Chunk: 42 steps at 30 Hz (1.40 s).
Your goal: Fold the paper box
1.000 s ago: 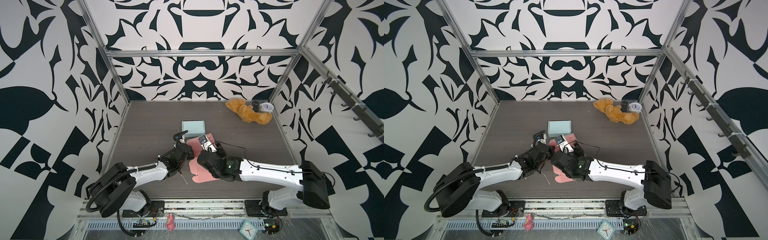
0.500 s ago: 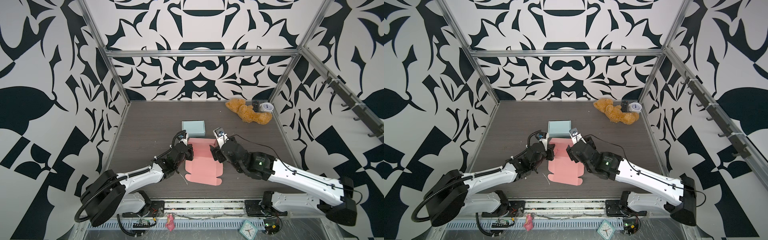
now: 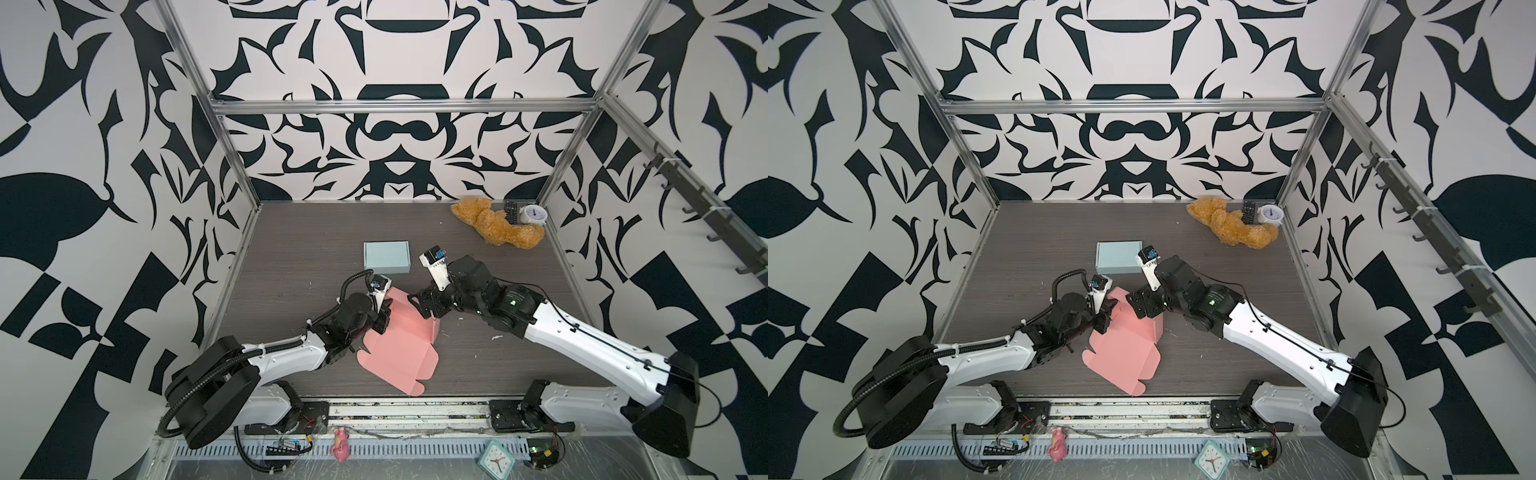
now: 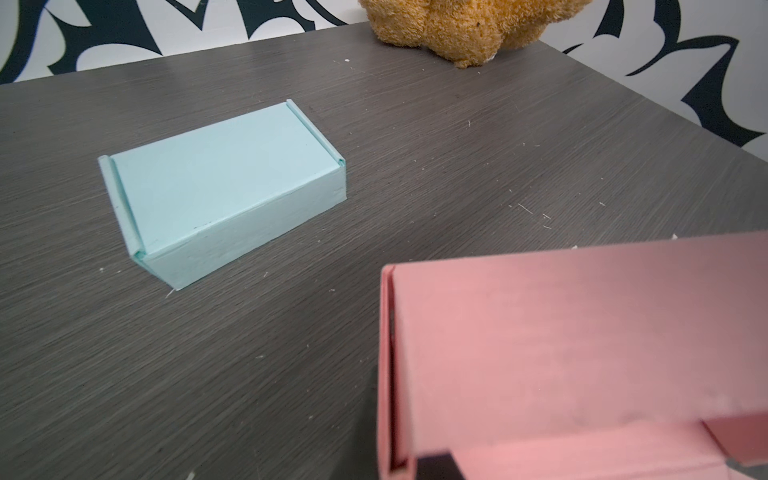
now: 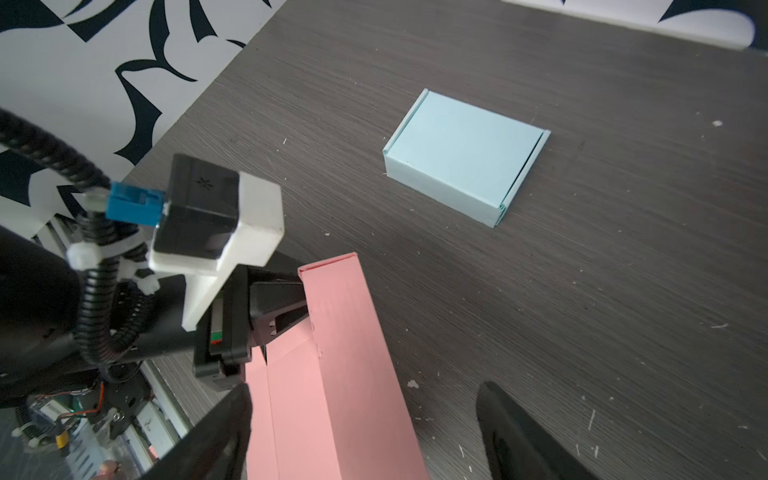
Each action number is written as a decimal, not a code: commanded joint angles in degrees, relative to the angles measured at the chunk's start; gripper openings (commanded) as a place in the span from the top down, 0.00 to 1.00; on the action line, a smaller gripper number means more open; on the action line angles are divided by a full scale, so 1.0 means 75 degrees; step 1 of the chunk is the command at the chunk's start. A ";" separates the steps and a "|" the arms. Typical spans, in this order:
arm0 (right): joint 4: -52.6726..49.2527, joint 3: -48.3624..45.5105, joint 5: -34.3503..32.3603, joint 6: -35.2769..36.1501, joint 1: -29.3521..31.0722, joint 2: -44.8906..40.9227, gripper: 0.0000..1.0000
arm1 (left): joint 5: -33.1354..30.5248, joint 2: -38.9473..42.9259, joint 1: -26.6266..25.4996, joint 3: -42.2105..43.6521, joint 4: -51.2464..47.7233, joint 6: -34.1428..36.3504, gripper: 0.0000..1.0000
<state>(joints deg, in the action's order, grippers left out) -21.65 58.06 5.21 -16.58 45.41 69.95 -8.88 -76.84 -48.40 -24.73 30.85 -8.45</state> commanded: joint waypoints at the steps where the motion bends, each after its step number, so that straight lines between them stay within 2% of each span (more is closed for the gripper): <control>1: 0.0491 -0.0069 0.0861 -0.0087 -0.0281 0.0089 0.13 | 0.0317 -0.0353 -0.0027 -0.0096 0.0760 0.0395 0.93; 11: 0.1040 -0.0538 0.1681 -0.0122 -0.0787 0.0817 0.11 | 0.0576 -0.1337 -0.0038 -0.0305 0.1525 0.0561 0.90; 25: 0.1170 -0.0844 0.1719 -0.0026 -0.0851 0.1768 0.14 | 0.0417 -0.2195 -0.0032 -0.0345 0.2278 0.0637 0.87; 42: 0.1209 -0.1138 0.1309 0.0091 -0.0891 0.1471 0.21 | 0.0276 -0.2441 -0.0039 -0.0113 0.2825 0.0679 0.78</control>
<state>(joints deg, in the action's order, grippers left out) -13.82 50.13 16.40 -16.49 39.07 82.65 -6.46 -94.39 -48.56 -26.00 50.11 -3.97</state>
